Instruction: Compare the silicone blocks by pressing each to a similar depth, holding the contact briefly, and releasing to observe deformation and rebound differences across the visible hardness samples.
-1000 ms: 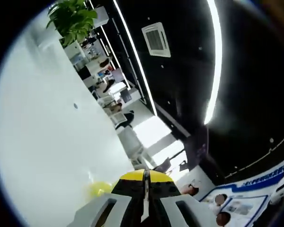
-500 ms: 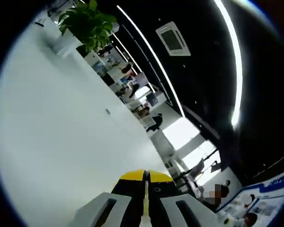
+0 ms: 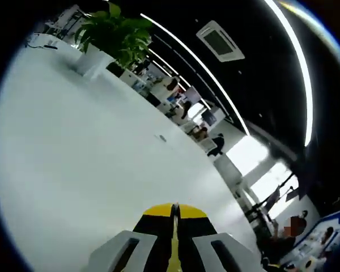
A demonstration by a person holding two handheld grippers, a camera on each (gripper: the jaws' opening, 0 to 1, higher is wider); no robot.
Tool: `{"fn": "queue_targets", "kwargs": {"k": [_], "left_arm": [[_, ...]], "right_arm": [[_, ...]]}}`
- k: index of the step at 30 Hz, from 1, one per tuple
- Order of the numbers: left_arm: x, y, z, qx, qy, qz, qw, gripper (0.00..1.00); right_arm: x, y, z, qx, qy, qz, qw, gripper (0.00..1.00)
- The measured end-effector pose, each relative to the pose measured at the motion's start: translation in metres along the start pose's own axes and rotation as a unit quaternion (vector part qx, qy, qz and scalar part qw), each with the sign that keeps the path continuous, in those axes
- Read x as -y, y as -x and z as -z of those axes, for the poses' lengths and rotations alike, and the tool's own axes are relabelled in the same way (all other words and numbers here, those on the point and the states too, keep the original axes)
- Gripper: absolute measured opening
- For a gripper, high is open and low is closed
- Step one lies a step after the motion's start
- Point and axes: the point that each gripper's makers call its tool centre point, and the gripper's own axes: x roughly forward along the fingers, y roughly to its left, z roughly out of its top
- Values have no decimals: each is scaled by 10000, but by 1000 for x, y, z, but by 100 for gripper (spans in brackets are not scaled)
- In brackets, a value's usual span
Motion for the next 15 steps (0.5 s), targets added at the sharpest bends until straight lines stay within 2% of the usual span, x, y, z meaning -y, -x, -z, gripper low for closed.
{"fn": "queue_targets", "kwargs": {"k": [5, 8, 9, 10, 13, 15], "left_arm": [[-12, -2, -6, -14, -212, -195, 9996, 0], [-19, -3, -3, -198, -324, -351, 9987, 2], [-21, -3, -2, -247, -391, -380, 9982, 4], [-22, -3, 0, -310, -435, -414, 9977, 10], [-21, 0, 0, -257, -736, -448, 9960, 20], [-20, 2, 2, -328, -931, -417, 9942, 25]], "right_arm": [[0, -1, 1, -19, 0, -20, 10000, 85], [0, -1, -1, 26, -7, -1, 10000, 84], [0, -1, -1, 31, -4, 3, 10000, 84], [0, -1, -1, 35, -2, 7, 10000, 84], [0, -1, -1, 47, 9, 6, 10000, 83], [0, -1, -1, 41, 11, 4, 10000, 83]]}}
